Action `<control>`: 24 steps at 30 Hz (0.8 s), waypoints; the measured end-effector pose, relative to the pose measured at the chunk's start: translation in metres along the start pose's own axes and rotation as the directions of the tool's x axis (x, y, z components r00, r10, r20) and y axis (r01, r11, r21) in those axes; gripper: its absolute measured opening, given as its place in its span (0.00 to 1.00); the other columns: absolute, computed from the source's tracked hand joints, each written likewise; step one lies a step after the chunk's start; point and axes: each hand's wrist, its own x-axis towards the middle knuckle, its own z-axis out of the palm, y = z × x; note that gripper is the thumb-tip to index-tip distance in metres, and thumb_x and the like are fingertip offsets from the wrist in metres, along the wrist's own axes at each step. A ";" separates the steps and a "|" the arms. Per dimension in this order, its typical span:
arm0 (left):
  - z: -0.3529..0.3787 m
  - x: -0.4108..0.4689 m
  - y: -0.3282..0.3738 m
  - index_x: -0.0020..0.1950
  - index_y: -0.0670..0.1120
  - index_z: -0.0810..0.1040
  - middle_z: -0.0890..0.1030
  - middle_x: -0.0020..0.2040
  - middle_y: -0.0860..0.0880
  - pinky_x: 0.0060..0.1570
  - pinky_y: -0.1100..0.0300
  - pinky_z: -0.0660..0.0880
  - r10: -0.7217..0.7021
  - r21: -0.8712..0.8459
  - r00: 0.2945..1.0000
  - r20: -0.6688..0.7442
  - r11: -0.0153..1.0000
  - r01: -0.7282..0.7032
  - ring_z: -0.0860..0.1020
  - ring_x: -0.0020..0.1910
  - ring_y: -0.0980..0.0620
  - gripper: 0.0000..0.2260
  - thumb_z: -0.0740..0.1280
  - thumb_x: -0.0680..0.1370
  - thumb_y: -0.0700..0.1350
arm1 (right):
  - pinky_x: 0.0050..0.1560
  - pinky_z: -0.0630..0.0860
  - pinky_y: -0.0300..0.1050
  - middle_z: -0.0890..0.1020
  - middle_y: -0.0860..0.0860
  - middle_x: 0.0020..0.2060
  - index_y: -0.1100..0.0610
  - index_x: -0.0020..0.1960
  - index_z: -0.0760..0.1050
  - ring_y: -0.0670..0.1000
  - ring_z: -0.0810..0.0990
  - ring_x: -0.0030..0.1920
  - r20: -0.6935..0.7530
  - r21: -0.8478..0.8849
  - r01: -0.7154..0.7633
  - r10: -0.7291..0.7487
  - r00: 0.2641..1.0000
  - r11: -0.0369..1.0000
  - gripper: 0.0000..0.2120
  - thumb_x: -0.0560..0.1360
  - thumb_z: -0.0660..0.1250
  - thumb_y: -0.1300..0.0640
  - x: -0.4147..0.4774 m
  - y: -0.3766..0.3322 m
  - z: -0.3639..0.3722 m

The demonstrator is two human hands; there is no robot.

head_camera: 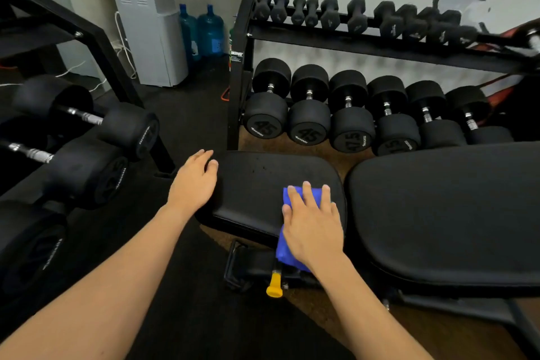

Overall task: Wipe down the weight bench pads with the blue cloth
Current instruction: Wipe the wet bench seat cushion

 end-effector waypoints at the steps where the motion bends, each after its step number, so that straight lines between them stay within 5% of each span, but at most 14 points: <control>1: 0.003 0.003 0.000 0.78 0.51 0.69 0.66 0.79 0.50 0.76 0.52 0.58 -0.012 -0.011 1.000 0.012 1.000 0.012 0.62 0.78 0.48 0.21 0.56 0.86 0.53 | 0.76 0.55 0.63 0.51 0.54 0.82 0.46 0.81 0.51 0.69 0.45 0.79 0.013 -0.038 -0.008 0.008 1.000 0.999 0.27 0.84 0.39 0.42 -0.002 0.018 0.002; 4: 0.013 0.002 0.001 0.76 0.51 0.72 0.68 0.78 0.52 0.75 0.50 0.59 -0.040 -0.023 0.999 0.007 0.999 0.040 0.64 0.78 0.49 0.20 0.55 0.85 0.53 | 0.74 0.55 0.68 0.54 0.52 0.81 0.45 0.80 0.57 0.70 0.50 0.78 0.090 -0.190 0.012 0.005 0.996 0.982 0.43 0.74 0.19 0.40 0.031 0.055 0.008; 9: 0.017 -0.004 -0.005 0.77 0.54 0.70 0.66 0.79 0.57 0.75 0.46 0.61 -0.018 0.086 0.999 -0.043 0.996 0.021 0.62 0.78 0.50 0.20 0.56 0.85 0.51 | 0.72 0.63 0.61 0.63 0.51 0.78 0.41 0.78 0.56 0.63 0.57 0.78 0.076 -0.098 -0.012 0.020 0.997 0.995 0.37 0.72 0.30 0.40 0.131 0.066 0.002; 13: 0.018 -0.005 -0.007 0.76 0.54 0.71 0.67 0.78 0.57 0.73 0.46 0.64 -0.016 0.068 0.997 -0.079 0.997 0.021 0.65 0.77 0.50 0.20 0.58 0.85 0.52 | 0.71 0.66 0.58 0.62 0.50 0.79 0.39 0.77 0.59 0.62 0.57 0.78 0.028 -0.031 -0.018 0.018 0.999 0.999 0.23 0.83 0.46 0.46 0.124 0.047 -0.008; 19: 0.024 -0.001 -0.011 0.76 0.55 0.72 0.68 0.77 0.58 0.71 0.46 0.67 -0.024 0.084 0.992 -0.123 0.996 0.034 0.67 0.76 0.50 0.19 0.59 0.84 0.53 | 0.77 0.60 0.50 0.60 0.42 0.79 0.37 0.77 0.61 0.55 0.52 0.81 0.068 -0.003 0.182 -0.182 0.981 0.983 0.22 0.85 0.45 0.41 0.012 0.024 -0.018; 24: 0.024 0.000 -0.012 0.76 0.56 0.72 0.68 0.77 0.58 0.70 0.46 0.68 -0.040 0.097 0.990 -0.133 0.994 0.053 0.68 0.75 0.50 0.19 0.59 0.84 0.54 | 0.75 0.60 0.55 0.60 0.46 0.80 0.37 0.78 0.60 0.59 0.53 0.80 0.015 0.038 0.067 -0.067 0.998 0.997 0.21 0.85 0.48 0.43 0.107 0.025 -0.015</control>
